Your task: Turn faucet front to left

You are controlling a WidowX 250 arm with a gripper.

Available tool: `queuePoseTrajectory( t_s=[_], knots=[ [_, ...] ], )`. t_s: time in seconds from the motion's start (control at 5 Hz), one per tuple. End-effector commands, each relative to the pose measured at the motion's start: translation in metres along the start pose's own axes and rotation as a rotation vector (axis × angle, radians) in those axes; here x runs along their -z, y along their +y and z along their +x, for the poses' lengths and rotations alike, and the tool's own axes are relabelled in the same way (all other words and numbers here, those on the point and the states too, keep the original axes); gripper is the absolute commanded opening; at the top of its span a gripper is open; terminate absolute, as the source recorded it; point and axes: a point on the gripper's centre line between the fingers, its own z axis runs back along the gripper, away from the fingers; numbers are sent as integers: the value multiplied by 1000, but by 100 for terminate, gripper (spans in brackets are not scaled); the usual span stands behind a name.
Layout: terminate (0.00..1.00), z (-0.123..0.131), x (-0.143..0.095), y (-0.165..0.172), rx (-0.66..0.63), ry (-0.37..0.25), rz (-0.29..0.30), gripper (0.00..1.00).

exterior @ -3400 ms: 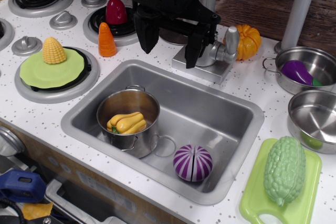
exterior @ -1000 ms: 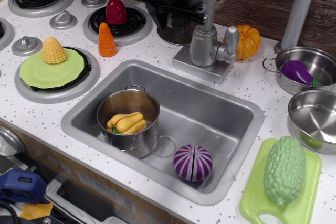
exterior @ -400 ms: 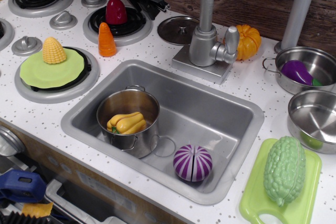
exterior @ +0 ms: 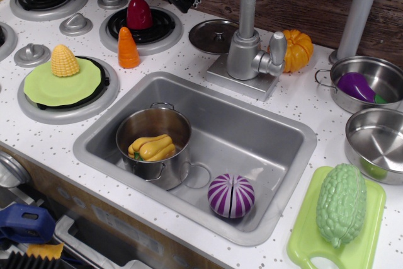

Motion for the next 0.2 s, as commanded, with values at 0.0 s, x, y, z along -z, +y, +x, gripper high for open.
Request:
queuePoseTrajectory(
  t_s=[0.0],
  knots=[
    [100,-4,2,30,28,-30,85,0]
  ],
)
